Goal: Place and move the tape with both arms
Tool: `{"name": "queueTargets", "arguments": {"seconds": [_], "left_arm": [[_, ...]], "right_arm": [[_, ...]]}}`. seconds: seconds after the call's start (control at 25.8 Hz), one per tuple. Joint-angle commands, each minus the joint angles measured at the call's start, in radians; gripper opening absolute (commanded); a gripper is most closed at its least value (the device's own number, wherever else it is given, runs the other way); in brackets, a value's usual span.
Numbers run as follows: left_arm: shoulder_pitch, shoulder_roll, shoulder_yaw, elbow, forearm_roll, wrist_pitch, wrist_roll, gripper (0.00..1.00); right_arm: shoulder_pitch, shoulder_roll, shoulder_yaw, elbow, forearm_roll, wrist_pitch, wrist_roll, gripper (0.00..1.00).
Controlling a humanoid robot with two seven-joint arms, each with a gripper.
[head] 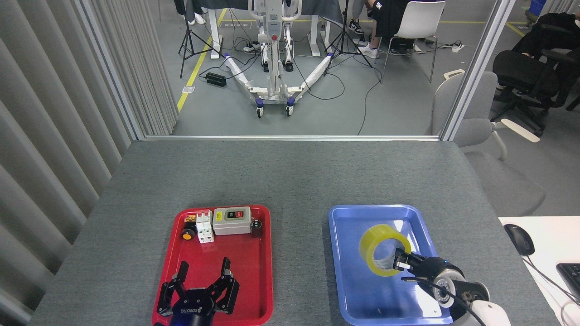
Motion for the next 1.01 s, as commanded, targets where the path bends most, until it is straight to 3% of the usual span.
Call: {"name": "queueTargets", "arguments": {"seconds": [0.0, 0.12, 0.31, 0.5, 0.7, 0.97], "left_arm": [[-0.018, 0.005, 0.000, 0.010, 0.001, 0.008, -0.001, 1.00], [-0.033, 0.016, 0.006, 0.013, 0.010, 0.002, 0.012, 1.00], [-0.013, 0.114, 0.005, 0.004, 0.004, 0.000, 0.048, 1.00], [-0.006, 0.151, 0.011, 0.006, 0.015, -0.004, 0.113, 1.00], [-0.009, 0.156, 0.017, 0.007, 0.015, -0.097, 0.117, 1.00], [-0.010, 0.151, 0.028, 0.012, 0.015, -0.095, 0.119, 1.00]], "right_arm": [[-0.044, -0.043, 0.074, 0.059, -0.010, 0.095, 0.057, 0.19], [-0.048, -0.042, 0.074, 0.059, -0.012, 0.127, 0.069, 0.19], [-0.051, -0.045, 0.075, 0.099, -0.012, 0.137, 0.069, 0.19], [-0.075, -0.046, 0.071, 0.125, -0.020, 0.138, 0.060, 0.22], [-0.077, -0.046, 0.069, 0.125, -0.086, 0.132, 0.038, 0.27], [-0.075, -0.045, 0.066, 0.125, -0.089, 0.129, -0.018, 0.38]]}}
